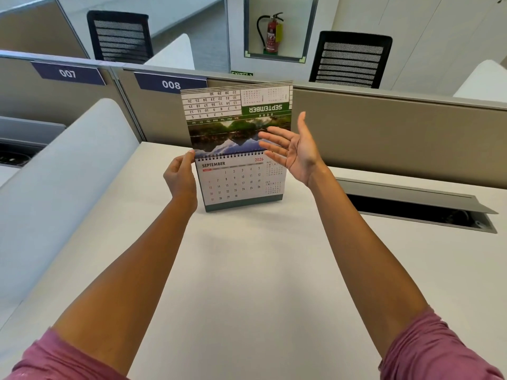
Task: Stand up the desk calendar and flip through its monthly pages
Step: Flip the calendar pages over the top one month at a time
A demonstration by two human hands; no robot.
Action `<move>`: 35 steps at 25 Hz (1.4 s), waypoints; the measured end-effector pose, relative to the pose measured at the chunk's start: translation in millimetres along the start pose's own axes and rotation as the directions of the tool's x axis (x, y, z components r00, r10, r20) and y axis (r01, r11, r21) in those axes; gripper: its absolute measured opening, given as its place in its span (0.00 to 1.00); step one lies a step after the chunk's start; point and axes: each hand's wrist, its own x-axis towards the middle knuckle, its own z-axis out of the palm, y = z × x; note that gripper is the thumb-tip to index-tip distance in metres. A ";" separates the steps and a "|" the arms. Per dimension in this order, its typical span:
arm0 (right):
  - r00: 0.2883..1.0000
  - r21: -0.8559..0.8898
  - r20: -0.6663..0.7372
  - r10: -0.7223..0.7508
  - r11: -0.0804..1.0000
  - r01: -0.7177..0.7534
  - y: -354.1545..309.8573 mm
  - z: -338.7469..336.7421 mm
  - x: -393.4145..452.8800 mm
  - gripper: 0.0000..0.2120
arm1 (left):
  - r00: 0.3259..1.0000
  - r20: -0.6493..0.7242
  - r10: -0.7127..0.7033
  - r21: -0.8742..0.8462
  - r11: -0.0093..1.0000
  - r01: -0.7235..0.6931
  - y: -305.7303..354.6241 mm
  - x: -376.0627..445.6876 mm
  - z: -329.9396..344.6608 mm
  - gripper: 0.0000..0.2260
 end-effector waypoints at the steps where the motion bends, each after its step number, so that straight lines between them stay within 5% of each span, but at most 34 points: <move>1: 1.000 -0.011 -0.012 -0.006 1.000 0.006 0.9 -1.0 1.6 0.38 | 1.000 -0.002 0.010 0.024 1.000 -0.010 -1.3 1.2 0.3 0.09; 5: 0.976 -0.069 -0.191 -0.109 0.993 0.097 14.3 -10.3 3.6 0.27 | 1.000 -0.025 0.001 0.027 1.000 -0.001 -2.9 5.3 1.7 0.07; 12: 0.785 -0.287 -0.554 -0.277 0.949 0.132 64.2 -43.3 6.5 0.11 | 0.999 -0.045 -0.012 -0.043 0.999 0.010 -1.8 8.7 2.3 0.07; 15: 0.756 -0.467 -0.563 -0.334 0.883 0.043 90.5 -53.8 6.6 0.11 | 0.999 -0.036 -0.014 -0.041 0.999 0.013 -1.4 9.8 3.1 0.05; 23: 0.860 -0.681 -0.443 -0.255 0.719 -0.138 123.7 -51.7 -2.2 0.21 | 0.999 -0.024 -0.030 -0.012 0.999 0.029 -4.5 8.2 -0.4 0.05; 35: 0.769 -0.587 -0.555 -0.318 0.805 -0.090 134.0 -44.6 -14.5 0.17 | 0.999 -0.025 -0.046 0.027 0.999 0.047 -1.2 7.4 0.6 0.06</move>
